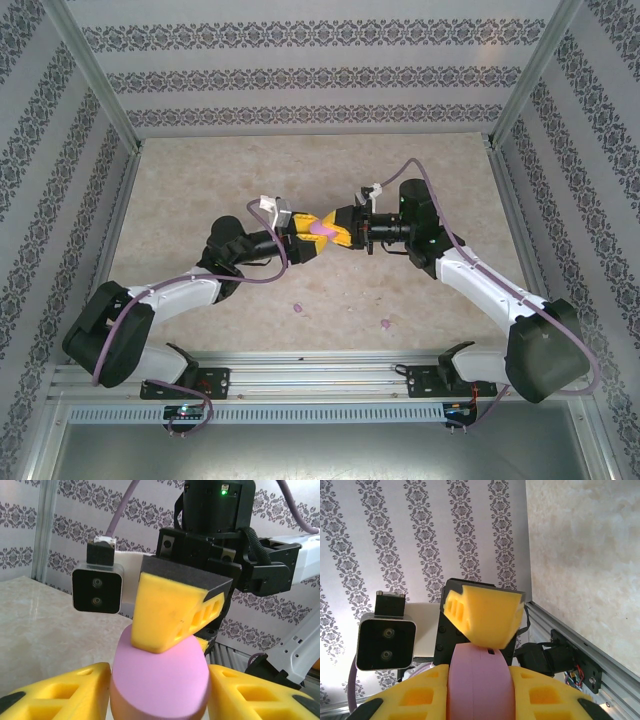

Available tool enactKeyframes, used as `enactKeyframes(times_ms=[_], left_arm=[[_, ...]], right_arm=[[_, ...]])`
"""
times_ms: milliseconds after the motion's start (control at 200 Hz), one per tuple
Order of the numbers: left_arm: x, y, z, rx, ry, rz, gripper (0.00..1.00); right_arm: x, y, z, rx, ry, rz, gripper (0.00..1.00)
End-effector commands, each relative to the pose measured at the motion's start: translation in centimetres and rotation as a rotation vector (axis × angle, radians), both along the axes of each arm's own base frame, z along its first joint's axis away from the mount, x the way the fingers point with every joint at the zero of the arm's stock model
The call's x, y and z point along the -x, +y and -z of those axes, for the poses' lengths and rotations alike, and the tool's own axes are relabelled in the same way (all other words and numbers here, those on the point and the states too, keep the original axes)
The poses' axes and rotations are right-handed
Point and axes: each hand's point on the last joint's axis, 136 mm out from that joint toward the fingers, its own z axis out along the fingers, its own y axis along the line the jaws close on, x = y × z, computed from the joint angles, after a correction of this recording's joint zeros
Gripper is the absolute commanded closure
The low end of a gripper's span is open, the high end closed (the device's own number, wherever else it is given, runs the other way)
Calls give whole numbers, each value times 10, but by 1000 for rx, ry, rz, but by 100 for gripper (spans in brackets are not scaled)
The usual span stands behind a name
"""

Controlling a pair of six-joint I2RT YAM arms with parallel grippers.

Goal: Insert the wireless bluetooth earbuds into the charging case

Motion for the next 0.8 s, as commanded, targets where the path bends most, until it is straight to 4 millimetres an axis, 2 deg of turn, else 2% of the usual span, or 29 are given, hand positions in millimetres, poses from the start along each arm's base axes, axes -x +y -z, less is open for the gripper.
enactKeyframes(times_ms=[0,115,410,570,794], left_arm=[[6,7,-18,46,-61,-2,48],[7,7,-16,37,-54,5,48],[8,2,-7,1,-29,41,34],[8,1,-9,0,-34,47,40],[6,0,-6,-4,-32,52,46]], right_arm=[[3,-3,-6,-14,-24,4,82],[3,-3,-5,-12,-21,9,82],[2,-3,-9,-16,-30,12,82],[3,-2,-3,-10,-18,11,82],[4,-1,-6,-14,-23,5,82]])
